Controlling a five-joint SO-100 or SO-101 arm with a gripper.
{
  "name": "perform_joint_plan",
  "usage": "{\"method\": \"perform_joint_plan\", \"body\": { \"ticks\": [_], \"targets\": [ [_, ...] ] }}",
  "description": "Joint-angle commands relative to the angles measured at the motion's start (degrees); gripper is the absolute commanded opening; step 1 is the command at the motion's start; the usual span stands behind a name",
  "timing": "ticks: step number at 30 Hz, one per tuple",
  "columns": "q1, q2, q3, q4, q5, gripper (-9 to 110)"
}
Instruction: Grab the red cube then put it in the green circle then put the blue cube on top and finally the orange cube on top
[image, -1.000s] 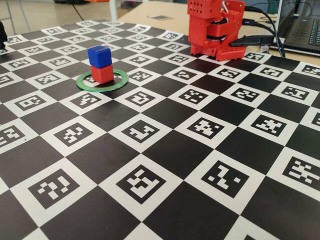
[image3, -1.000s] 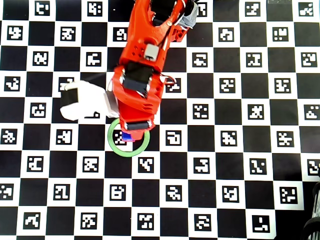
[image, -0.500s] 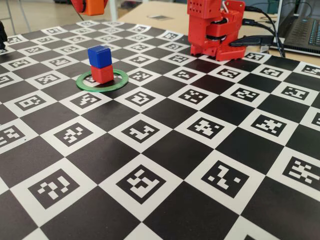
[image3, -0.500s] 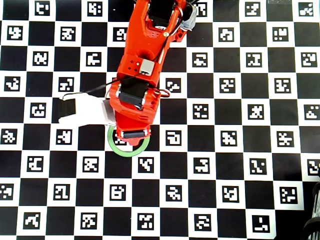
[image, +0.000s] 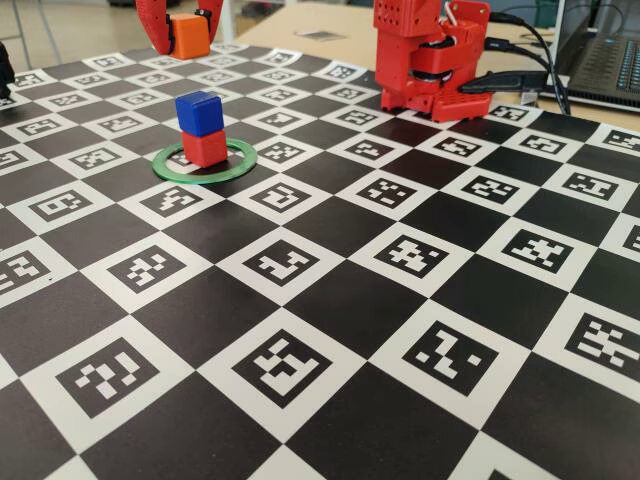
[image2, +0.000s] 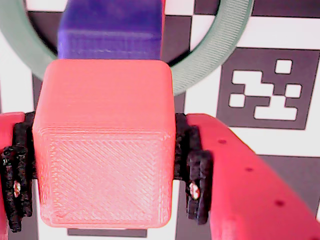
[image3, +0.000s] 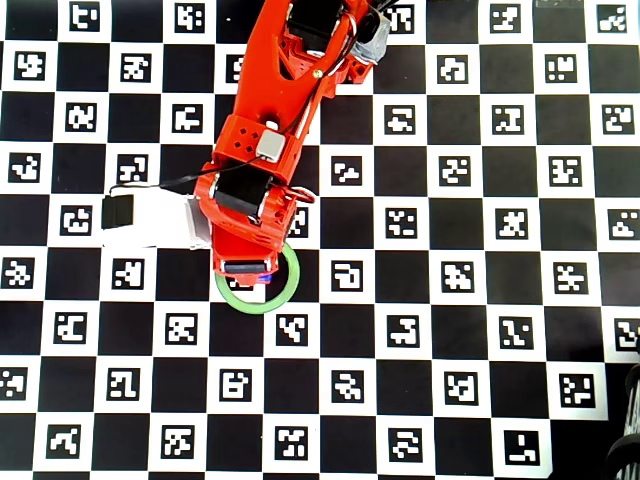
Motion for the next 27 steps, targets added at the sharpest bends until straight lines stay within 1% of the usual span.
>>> {"method": "perform_joint_plan", "body": {
  "ticks": [1, 27],
  "targets": [
    [-1.1, 4.6, 0.2, -1.3, 0.4, 8],
    [-0.6, 4.4, 3.9, -5.4, 1.3, 8]
  ]
}}
